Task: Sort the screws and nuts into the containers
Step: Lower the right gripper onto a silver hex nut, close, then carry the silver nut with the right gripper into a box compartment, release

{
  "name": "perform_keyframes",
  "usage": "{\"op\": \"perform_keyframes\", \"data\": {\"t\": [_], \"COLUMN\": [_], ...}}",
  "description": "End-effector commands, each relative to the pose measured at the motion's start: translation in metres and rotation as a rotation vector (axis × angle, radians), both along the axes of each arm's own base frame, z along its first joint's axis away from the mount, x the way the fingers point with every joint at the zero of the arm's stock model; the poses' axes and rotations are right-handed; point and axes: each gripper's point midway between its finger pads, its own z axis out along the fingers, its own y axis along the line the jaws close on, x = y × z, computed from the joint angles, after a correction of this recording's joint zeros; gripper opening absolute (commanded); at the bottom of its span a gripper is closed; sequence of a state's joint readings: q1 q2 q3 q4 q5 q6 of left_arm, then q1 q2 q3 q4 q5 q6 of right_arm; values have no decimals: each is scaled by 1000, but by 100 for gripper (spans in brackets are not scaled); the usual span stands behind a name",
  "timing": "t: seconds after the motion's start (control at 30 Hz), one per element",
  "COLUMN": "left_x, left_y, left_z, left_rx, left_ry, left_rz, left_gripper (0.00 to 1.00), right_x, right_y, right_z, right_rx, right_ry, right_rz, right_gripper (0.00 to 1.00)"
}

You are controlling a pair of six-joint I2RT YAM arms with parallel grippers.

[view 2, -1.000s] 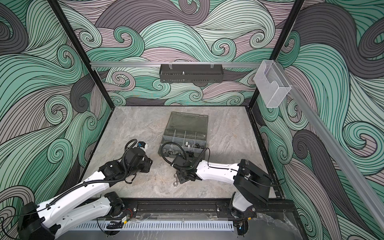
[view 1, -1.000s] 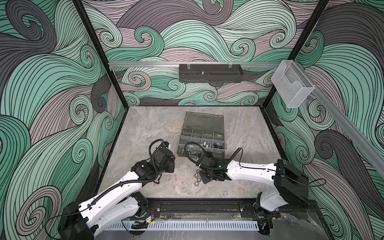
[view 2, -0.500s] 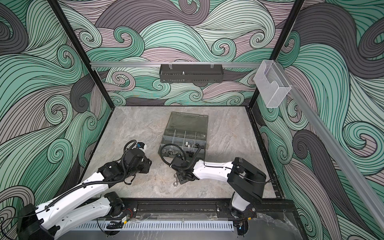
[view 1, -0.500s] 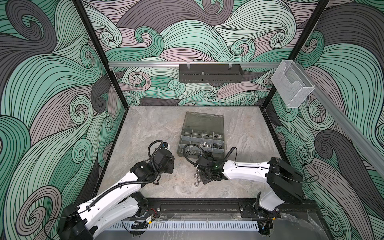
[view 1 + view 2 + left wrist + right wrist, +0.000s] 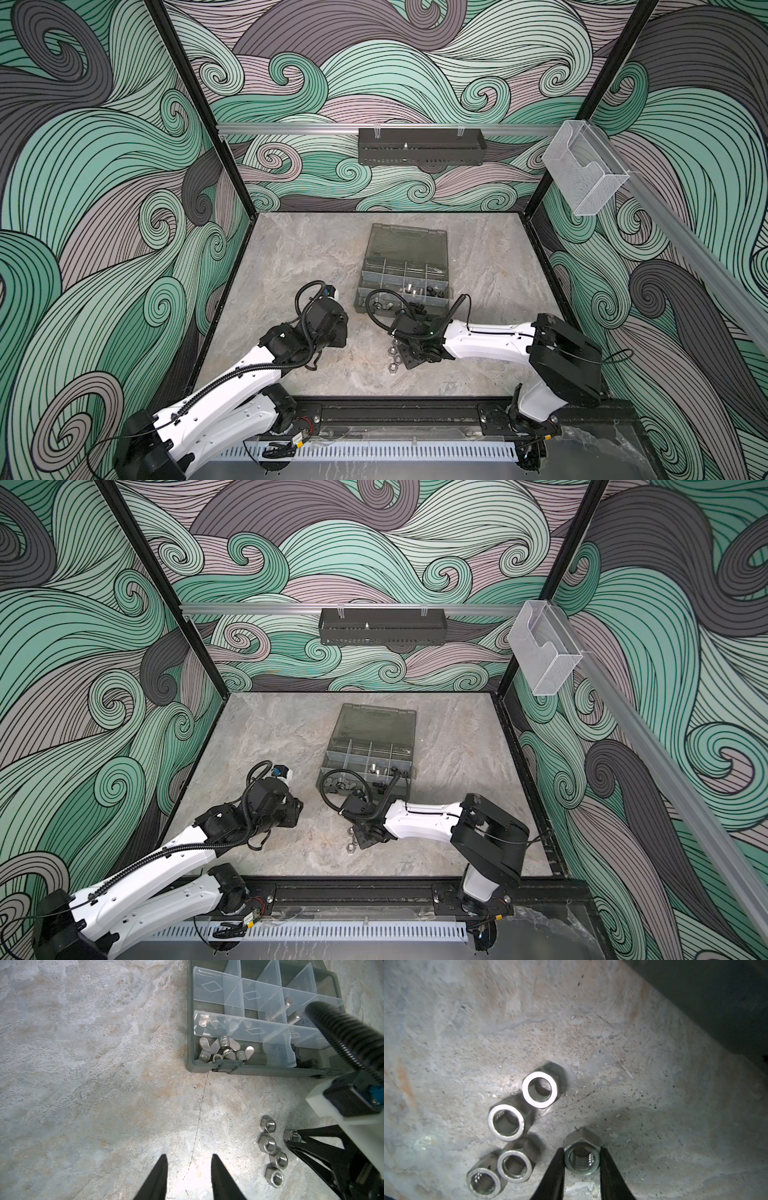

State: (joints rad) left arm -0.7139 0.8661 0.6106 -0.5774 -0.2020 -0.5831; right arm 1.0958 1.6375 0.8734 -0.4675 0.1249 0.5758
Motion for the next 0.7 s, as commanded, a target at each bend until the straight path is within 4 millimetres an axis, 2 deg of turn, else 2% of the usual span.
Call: {"op": "perform_keyframes", "data": {"t": [0.0,0.17,0.37,0.53,0.67], "left_x": [-1,1,-1,-3,-4], "left_y": [8,8,9,11,12], "left_z": [-1,0,0,0,0], "left_rx": [12,14,16,4,-4], "left_ry": [1,-6,-1,-6,-8], "left_rz": [32,35,36,44,50], "left_gripper": [38,38,39,39,39], "right_x": [5,9,24,45,70], "right_y": [4,6,12,13,16], "right_z": [3,14,43,67,85], "right_rx": [-5,2,45,82,105], "right_ry": [-25,-51,-121,-163,-198], "right_rz": [5,20,33,38,43], "right_gripper": [27,26,26,26,26]}}
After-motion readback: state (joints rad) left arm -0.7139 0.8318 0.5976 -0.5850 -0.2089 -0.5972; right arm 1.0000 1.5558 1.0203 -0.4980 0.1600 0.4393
